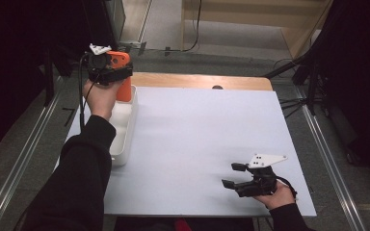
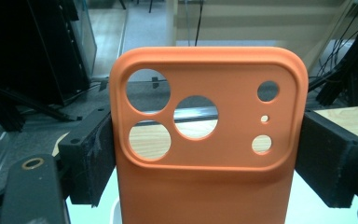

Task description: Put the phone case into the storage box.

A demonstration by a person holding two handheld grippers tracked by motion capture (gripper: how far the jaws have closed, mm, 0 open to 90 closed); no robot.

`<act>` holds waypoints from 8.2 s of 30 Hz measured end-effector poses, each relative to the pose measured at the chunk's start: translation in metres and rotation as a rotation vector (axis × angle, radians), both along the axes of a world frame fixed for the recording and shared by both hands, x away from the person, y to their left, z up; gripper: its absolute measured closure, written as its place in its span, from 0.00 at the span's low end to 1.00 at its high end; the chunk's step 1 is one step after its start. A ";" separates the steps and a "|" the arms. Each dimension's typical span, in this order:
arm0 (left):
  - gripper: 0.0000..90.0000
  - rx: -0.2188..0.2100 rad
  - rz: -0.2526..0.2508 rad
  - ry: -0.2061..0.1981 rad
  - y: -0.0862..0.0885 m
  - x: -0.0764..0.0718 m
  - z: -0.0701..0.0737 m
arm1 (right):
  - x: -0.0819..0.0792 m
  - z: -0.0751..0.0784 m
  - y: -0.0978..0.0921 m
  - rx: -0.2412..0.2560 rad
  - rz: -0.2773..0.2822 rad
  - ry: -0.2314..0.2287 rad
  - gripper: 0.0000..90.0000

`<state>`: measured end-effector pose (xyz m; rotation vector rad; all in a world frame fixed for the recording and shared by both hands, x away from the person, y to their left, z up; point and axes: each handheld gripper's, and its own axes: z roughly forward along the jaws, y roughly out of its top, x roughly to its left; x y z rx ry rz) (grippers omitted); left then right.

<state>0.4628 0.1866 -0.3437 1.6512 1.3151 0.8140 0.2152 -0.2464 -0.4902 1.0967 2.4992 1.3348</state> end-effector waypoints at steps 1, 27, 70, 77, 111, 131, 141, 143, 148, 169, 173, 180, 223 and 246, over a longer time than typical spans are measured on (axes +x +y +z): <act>0.18 -0.001 -0.003 -0.002 0.000 0.001 -0.002 | 0.000 0.000 0.000 0.001 -0.003 0.004 0.27; 0.18 0.022 0.033 0.046 0.010 0.029 -0.048 | 0.002 0.000 -0.001 0.012 -0.007 0.004 0.27; 0.18 0.055 0.020 0.140 0.008 0.031 -0.082 | 0.005 -0.003 0.004 0.017 0.011 0.016 0.27; 0.18 0.058 0.025 0.151 0.007 0.031 -0.084 | 0.006 -0.004 0.005 0.015 0.015 0.019 0.27; 0.04 0.029 0.029 0.182 0.010 0.031 -0.081 | 0.006 -0.005 0.006 0.014 0.023 0.019 0.27; 0.04 0.007 -0.061 0.248 0.011 0.026 -0.065 | 0.007 -0.005 0.007 0.014 0.025 0.024 0.27; 0.06 -0.014 -0.109 0.252 0.013 0.020 -0.052 | 0.008 -0.005 0.008 0.010 0.032 0.022 0.27; 0.06 -0.024 -0.120 0.262 0.014 0.019 -0.050 | 0.008 -0.005 0.007 0.009 0.030 0.025 0.27; 0.06 -0.029 -0.147 0.284 0.016 0.016 -0.045 | 0.008 -0.005 0.007 0.010 0.028 0.029 0.27; 0.06 -0.041 -0.374 0.338 0.019 -0.001 -0.022 | 0.008 -0.006 0.007 0.007 0.029 0.032 0.27; 0.06 -0.035 -0.423 0.335 0.016 -0.007 -0.016 | 0.008 -0.006 0.007 0.007 0.029 0.032 0.27; 0.06 -0.019 -0.511 0.348 0.012 -0.016 -0.013 | 0.009 -0.007 0.007 0.008 0.029 0.032 0.27; 0.06 0.082 -0.736 0.298 -0.024 -0.080 -0.034 | 0.008 -0.007 0.007 0.008 0.026 0.032 0.27; 0.06 0.081 -0.780 0.266 -0.028 -0.111 -0.047 | 0.008 -0.007 0.008 0.009 0.026 0.035 0.27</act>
